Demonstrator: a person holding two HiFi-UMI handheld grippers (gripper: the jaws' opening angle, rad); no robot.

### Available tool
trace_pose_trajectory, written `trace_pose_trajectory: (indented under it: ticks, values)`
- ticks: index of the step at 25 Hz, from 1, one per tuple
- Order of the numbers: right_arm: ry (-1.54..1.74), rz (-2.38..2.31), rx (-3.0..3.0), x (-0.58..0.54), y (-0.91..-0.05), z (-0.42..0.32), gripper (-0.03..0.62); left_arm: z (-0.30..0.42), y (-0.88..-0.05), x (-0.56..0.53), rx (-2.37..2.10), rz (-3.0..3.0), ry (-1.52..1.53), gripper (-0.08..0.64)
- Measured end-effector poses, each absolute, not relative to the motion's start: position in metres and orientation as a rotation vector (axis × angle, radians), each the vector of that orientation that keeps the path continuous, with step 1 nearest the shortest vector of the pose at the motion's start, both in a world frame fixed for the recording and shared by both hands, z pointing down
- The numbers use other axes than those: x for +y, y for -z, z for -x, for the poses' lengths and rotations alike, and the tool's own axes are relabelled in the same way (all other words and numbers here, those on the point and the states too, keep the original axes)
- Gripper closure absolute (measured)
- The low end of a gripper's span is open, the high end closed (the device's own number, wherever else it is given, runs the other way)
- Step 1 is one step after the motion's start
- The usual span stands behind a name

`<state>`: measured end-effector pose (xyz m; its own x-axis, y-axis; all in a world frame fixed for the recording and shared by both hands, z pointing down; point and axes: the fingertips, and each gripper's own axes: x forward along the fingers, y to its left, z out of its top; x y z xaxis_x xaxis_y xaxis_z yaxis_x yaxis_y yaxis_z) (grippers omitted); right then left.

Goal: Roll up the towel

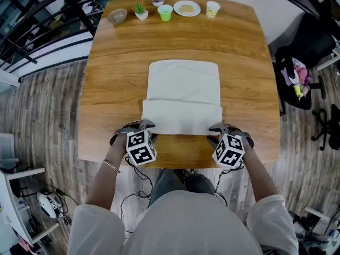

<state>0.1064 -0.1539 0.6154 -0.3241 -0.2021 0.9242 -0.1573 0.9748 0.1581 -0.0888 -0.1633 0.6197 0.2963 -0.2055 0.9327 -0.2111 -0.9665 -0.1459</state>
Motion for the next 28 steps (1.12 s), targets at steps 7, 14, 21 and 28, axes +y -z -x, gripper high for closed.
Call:
trace_pose_trajectory:
  ticks: [7,14,21,28]
  values:
    - [0.056,-0.306,-1.902,-0.161,-0.617,-0.108,0.553,0.088,-0.622,-0.16,-0.398,-2.493,-1.786,0.457]
    - [0.021,-0.309,-1.91,-0.15,-0.614,-0.111,0.572,0.087,-0.619,-0.152,-0.467,-2.497,-1.792,0.535]
    - [-0.061,-0.218,-1.929,-0.1,-0.6,-0.115,0.575,0.086,-0.599,-0.108,-0.486,-2.497,-1.71,0.537]
    - [-0.101,-0.229,-1.996,-0.084,-0.542,-0.118,0.577,0.084,-0.548,-0.096,-0.509,-2.529,-1.636,0.537]
